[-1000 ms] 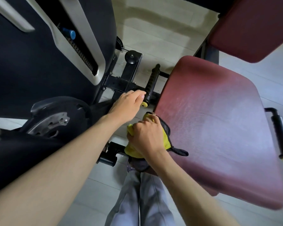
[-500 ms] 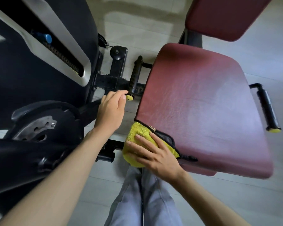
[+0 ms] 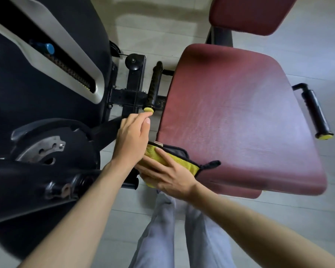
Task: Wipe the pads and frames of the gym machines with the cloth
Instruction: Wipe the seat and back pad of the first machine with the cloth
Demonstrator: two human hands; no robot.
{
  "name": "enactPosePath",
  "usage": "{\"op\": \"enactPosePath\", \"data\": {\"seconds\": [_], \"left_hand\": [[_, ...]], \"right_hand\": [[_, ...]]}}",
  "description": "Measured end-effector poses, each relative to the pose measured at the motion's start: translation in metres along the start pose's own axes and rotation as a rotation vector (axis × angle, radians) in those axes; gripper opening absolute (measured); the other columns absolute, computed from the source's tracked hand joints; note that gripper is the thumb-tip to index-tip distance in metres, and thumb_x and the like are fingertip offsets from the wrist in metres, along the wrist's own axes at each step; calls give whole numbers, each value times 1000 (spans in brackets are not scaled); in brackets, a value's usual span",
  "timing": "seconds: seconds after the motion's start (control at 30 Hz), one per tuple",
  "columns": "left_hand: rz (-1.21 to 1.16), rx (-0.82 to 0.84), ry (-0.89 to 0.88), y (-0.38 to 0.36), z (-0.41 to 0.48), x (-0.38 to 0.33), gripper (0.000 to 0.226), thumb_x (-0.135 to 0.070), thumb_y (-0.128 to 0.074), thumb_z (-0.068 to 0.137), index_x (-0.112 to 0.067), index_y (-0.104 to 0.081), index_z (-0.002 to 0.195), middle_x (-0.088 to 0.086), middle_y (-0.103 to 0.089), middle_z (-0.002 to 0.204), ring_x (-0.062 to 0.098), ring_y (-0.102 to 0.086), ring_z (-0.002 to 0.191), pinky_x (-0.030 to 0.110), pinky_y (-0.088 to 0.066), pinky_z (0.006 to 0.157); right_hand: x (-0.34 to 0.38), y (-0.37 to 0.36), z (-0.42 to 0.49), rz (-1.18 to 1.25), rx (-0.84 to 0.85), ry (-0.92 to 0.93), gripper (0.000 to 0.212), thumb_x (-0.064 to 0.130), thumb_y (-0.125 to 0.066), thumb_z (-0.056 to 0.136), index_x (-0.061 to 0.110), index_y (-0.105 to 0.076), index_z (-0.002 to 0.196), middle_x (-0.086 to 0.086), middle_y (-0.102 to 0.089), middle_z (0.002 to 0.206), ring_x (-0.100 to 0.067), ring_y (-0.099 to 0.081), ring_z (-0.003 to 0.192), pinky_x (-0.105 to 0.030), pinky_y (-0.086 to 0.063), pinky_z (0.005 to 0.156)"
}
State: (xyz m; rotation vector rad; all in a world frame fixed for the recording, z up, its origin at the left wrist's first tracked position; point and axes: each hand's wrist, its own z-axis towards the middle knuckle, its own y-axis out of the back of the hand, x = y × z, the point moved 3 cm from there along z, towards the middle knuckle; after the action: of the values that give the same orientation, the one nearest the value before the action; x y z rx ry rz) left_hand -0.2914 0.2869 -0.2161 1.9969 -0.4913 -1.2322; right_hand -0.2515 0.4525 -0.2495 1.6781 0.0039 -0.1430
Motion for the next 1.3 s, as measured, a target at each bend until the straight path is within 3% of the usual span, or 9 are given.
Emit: {"op": "enactPosePath", "data": {"seconds": [0.1, 0.17, 0.27, 0.37, 0.5, 0.63, 0.8, 0.97, 1.3], "left_hand": [[40, 0, -1, 0, -3, -6, 40, -34, -30, 110, -31, -58, 138, -7, -57, 133, 15, -44, 122, 34, -38, 103], [73, 14, -14, -3, -4, -12, 39, -33, -31, 110, -30, -58, 138, -6, -58, 132, 16, -45, 121, 34, -38, 102], [103, 28, -16, -10, -7, -25, 40, -34, -30, 110, -30, -57, 139, -5, -57, 133, 17, -44, 123, 33, -37, 100], [94, 21, -9, -23, -10, -39, 39, -33, -32, 110, -29, -58, 139, -3, -58, 134, 19, -44, 123, 31, -34, 97], [87, 25, -5, -43, -20, -56, 39, -31, -34, 109, -28, -58, 139, -3, -57, 136, 20, -44, 126, 38, -37, 103], [221, 43, -52, -62, -37, -70, 37, -32, -35, 109, -29, -59, 137, -5, -57, 135, 21, -43, 128, 45, -37, 105], [390, -47, -137, -72, -56, -87, 31, -26, -43, 107, -24, -63, 131, 1, -54, 138, 24, -43, 130, 49, -36, 107], [417, -43, -150, -81, -67, -106, 31, -28, -43, 107, -27, -62, 132, 1, -51, 142, 25, -43, 132, 49, -37, 106], [425, -34, -80, -116, -85, -151, 35, -32, -38, 108, -28, -60, 135, 3, -43, 151, 27, -37, 137, 52, -37, 108]], "right_hand": [[6, 6, 15, -43, 31, -7, 57, 14, -34, 97, 28, -50, 150, -7, -25, 169, -41, -8, 157, -68, -12, 123], [1, 14, 6, -45, 34, -18, 63, 12, -25, 96, 25, -47, 152, -7, -23, 170, -40, -6, 158, -65, -15, 124], [-12, 14, -21, 52, 38, -38, 63, 26, -50, 99, 28, -35, 160, -7, 2, 173, -41, 10, 157, -68, -8, 123], [-29, 8, -65, 159, 66, -63, 70, 29, -59, 97, 41, -30, 160, -4, 17, 172, -39, 11, 157, -71, -9, 120], [-51, -3, -155, 113, 53, -119, 76, 10, -41, 95, 43, -23, 161, -4, 9, 173, -38, 2, 158, -71, -13, 120], [-72, -10, -241, 38, 24, -150, 91, 6, -58, 94, 44, -13, 163, -3, -5, 173, -36, -12, 158, -65, -26, 120], [-94, -24, -316, 39, -15, -213, 84, 13, -64, 98, 44, -20, 162, -5, -18, 171, -37, -22, 156, -64, -30, 118], [-82, -32, -290, 89, -97, -309, 69, 32, -64, 102, 44, -28, 160, 0, -22, 171, -34, -26, 155, -67, -30, 115], [-40, -35, -201, 161, -187, -313, 62, 11, -30, 105, 36, -28, 161, -6, -18, 171, -35, -19, 157, -64, -22, 120]]}}
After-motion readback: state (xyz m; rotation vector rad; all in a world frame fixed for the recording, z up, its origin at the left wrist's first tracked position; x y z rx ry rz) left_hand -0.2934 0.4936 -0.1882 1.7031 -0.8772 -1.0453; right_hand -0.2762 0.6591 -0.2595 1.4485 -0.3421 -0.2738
